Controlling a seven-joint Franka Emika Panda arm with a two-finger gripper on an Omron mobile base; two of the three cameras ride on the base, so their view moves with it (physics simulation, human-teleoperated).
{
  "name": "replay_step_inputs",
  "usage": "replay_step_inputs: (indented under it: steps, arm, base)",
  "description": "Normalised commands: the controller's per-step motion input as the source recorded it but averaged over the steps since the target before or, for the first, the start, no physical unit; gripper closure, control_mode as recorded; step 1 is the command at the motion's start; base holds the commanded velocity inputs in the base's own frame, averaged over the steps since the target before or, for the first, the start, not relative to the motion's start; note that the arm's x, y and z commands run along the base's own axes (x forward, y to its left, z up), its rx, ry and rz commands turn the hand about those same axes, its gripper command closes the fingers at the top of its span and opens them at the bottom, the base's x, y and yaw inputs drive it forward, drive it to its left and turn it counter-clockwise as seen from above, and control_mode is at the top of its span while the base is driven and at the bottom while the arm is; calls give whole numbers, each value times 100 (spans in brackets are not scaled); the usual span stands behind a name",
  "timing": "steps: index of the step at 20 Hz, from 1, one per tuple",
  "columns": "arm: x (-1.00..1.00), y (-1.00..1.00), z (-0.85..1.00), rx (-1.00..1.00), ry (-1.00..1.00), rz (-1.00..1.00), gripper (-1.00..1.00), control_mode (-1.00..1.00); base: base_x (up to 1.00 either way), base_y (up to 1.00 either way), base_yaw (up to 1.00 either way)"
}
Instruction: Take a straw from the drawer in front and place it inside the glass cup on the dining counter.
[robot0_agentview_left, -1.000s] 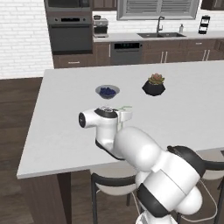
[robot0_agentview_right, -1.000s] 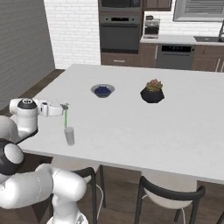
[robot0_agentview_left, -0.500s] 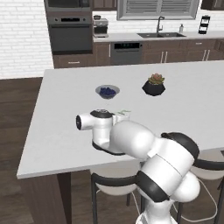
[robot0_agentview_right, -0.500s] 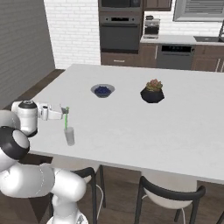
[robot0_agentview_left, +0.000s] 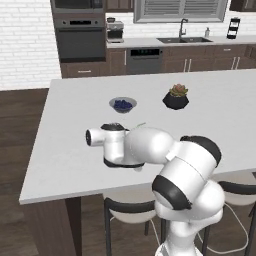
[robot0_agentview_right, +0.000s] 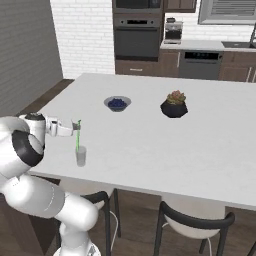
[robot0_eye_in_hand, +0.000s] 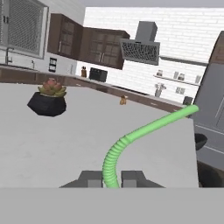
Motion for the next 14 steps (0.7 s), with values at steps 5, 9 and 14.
replay_step_inputs:
  steps: [5,9,14]
  arm:
    - [3,2,0,0,0,-3,100,-100]
    - [0,13,0,0,0,-2,100,-100]
    - [0,4,0,0,-1,-3,100,-100]
  base:
    - [0,0,0]
    - [0,0,0]
    - [0,0,0]
